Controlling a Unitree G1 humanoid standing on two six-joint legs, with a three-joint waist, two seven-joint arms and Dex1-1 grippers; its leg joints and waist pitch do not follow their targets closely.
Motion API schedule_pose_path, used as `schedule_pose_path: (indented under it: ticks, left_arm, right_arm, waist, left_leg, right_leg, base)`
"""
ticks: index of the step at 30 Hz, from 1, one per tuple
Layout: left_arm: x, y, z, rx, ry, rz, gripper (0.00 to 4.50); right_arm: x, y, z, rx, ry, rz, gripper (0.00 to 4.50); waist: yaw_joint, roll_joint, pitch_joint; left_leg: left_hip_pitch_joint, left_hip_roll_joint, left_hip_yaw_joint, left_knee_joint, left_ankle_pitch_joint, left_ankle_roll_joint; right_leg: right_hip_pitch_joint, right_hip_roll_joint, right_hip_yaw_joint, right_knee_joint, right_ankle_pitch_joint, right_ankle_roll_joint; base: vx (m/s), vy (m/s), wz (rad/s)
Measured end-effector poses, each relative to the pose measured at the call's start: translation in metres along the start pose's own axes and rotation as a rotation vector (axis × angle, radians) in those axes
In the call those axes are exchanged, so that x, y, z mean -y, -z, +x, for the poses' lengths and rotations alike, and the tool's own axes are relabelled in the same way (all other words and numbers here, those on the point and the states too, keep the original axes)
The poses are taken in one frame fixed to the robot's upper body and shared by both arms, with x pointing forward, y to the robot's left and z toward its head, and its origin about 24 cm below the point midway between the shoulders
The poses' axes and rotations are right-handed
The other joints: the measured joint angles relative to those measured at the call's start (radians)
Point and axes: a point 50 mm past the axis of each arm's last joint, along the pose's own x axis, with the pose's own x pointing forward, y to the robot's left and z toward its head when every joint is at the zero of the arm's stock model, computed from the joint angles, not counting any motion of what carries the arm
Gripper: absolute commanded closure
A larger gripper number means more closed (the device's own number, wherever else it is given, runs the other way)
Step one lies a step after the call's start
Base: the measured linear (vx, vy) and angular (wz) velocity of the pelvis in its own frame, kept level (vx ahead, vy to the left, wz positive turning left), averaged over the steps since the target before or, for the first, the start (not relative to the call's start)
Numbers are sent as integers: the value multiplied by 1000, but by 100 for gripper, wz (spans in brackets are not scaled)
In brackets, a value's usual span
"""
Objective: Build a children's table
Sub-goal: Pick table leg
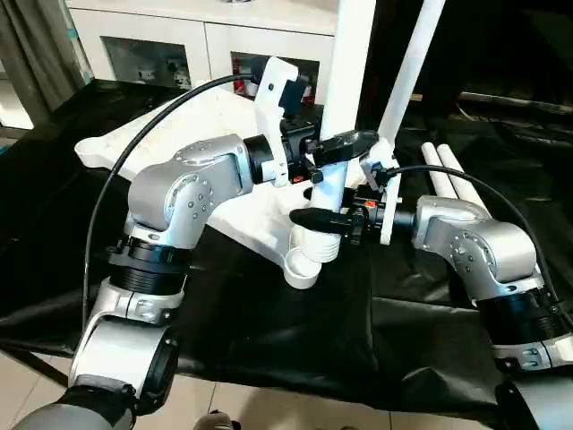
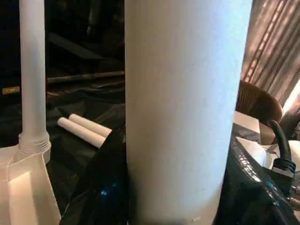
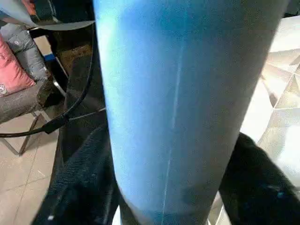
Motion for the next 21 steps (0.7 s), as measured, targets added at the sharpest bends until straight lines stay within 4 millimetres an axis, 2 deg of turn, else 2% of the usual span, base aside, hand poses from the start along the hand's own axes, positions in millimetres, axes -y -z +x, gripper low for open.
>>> schedule_pose_path:
  ticks: [8, 17, 18, 19, 21]
  left_arm:
    - [0, 0, 0, 2, 0, 0, 264]
    - [0, 0, 0, 2, -4, 0, 264]
    - [0, 0, 0, 3, -9, -1, 208]
    - [0, 0, 0, 4, -13, -3, 194]
    - [-1, 0, 1, 13, -15, -19, 194]
  right_arm:
    - [0, 0, 0, 7, -5, 5, 253]
    - [0, 0, 1, 8, -6, 6, 261]
    - [0, 0, 1, 9, -4, 7, 261]
    - [0, 0, 1, 9, -4, 7, 261]
    - [0, 0, 1, 13, -2, 8, 261]
  waist:
    - [0, 0, 0]
    - [0, 0, 0]
    - [0, 0, 0]
    - [0, 0, 0]
    - [0, 0, 0]
  left_leg:
    - [0, 0, 0, 0, 0, 0]
    - [0, 0, 0, 0, 0, 0]
    - [0, 0, 0, 0, 0, 0]
    - [0, 0, 0, 0, 0, 0]
    - [0, 0, 0, 0, 0, 0]
  right_leg:
    - [0, 0, 0, 0, 0, 0]
    - [0, 0, 0, 0, 0, 0]
    - [0, 0, 0, 0, 0, 0]
    - [0, 0, 0, 0, 0, 0]
    - [0, 0, 0, 0, 0, 0]
  base:
    - [0, 0, 0]
    - [0, 0, 0]
    - [0, 0, 0]
    - [0, 0, 0]
    - [0, 0, 0]
